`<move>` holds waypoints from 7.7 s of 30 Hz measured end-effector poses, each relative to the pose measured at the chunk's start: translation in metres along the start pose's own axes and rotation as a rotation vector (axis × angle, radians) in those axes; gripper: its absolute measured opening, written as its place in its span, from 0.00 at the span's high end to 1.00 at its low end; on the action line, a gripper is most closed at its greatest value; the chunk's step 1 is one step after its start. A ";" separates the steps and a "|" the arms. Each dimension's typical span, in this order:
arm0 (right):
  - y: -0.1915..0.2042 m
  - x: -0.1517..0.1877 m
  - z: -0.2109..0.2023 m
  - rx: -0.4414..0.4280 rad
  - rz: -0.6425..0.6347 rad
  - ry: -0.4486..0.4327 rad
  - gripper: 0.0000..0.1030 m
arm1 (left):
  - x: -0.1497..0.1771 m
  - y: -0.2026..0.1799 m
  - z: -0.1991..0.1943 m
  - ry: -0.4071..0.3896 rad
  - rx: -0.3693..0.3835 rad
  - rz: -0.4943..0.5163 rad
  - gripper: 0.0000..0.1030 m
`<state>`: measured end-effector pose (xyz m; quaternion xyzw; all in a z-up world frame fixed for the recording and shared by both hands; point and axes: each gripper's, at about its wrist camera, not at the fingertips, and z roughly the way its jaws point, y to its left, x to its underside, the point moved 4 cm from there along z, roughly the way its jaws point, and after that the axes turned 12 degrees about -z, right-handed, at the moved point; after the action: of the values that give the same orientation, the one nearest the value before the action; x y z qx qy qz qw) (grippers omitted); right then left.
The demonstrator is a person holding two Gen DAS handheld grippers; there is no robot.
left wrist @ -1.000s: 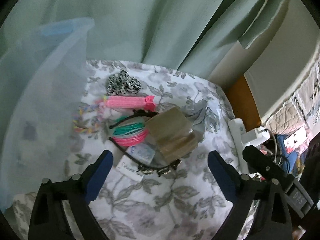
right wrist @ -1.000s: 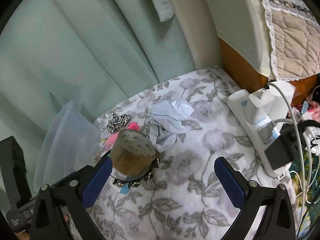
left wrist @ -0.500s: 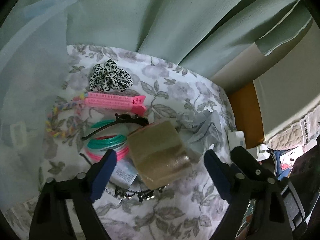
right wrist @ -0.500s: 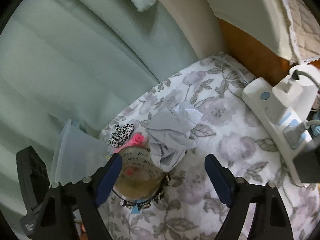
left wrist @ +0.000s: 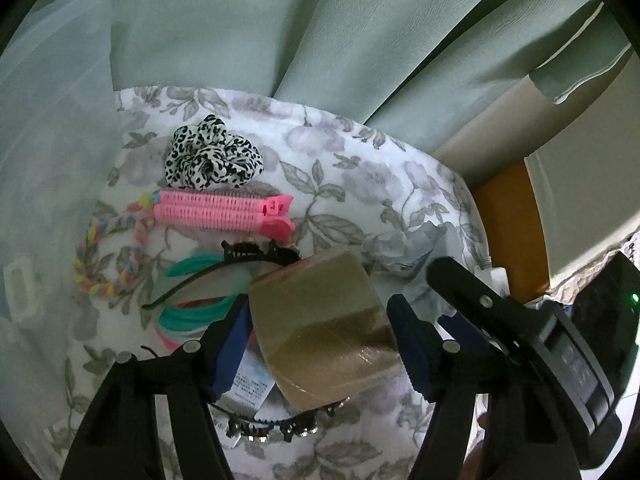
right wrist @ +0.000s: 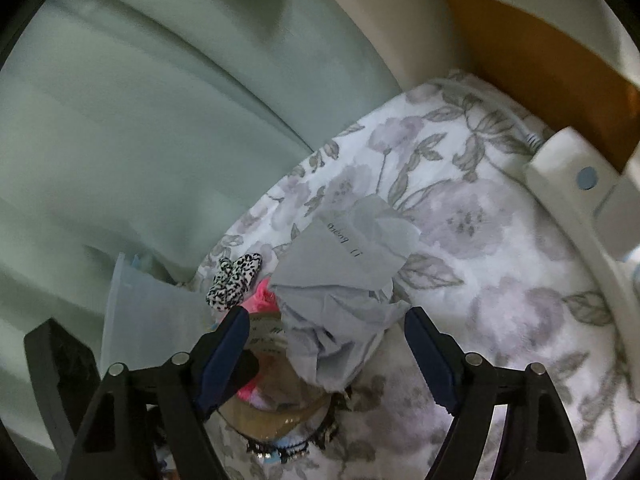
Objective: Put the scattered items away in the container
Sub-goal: 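Lower the left gripper around the brown tape roll while the right lowers onto the crumpled white paper, then close the left gripper on the tape roll while the right grips the crumpled paper, then lift and carry the tape roll and paper in both grippers over the clear box, then open both grippers to drop the tape roll and paper into the box, then move both grippers back over the remaining items on the bed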
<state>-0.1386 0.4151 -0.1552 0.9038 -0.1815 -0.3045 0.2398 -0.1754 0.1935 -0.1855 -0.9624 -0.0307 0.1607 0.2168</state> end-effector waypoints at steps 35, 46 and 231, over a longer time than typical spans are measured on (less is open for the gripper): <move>0.028 0.023 -0.073 -0.017 0.020 -0.081 0.49 | 0.038 0.007 -0.078 -0.102 0.033 0.037 0.44; 0.071 0.041 -0.113 -0.036 -0.034 -0.127 0.49 | 0.049 0.026 -0.129 -0.153 0.051 0.007 0.44; 0.080 0.090 -0.153 -0.068 -0.216 -0.172 0.00 | 0.063 0.011 -0.185 -0.307 -0.180 0.170 0.06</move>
<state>0.0118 0.3562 -0.0466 0.8801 -0.0924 -0.4108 0.2196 -0.0567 0.1166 -0.0508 -0.9412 0.0039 0.3201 0.1081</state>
